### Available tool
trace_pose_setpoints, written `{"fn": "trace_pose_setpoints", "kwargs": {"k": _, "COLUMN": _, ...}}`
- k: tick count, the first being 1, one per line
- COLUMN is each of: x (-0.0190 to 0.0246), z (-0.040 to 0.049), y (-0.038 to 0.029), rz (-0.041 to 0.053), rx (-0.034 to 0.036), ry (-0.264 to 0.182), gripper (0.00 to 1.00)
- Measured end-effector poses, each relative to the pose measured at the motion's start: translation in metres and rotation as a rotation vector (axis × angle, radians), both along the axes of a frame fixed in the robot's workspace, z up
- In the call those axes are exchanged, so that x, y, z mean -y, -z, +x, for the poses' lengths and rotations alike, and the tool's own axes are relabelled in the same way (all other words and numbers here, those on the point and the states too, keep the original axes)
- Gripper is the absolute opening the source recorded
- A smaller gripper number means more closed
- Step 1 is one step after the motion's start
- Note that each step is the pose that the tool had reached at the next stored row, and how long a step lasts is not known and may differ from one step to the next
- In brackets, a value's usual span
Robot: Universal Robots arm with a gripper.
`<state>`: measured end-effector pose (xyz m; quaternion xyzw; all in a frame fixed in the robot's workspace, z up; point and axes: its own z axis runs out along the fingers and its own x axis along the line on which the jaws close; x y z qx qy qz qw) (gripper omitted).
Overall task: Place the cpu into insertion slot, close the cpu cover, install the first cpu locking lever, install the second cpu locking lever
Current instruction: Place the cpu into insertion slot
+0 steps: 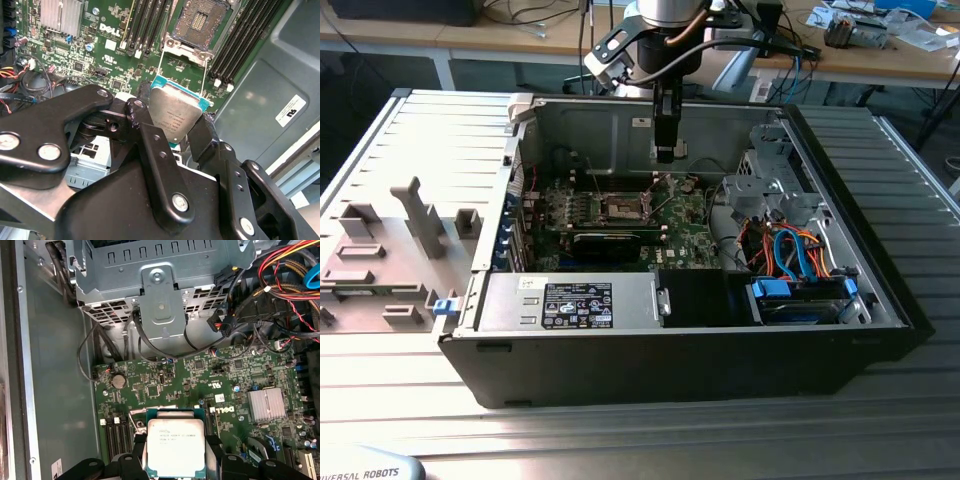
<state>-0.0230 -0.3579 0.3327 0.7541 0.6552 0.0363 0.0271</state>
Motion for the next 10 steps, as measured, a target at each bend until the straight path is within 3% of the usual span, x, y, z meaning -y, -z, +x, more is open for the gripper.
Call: {"fn": "trace_pose_setpoints", "kwargs": {"k": 10, "x": 0.0, "z": 0.0, "y": 0.0, "rz": 0.0, "rx": 0.0, "ry": -0.012, "gripper": 0.54}}
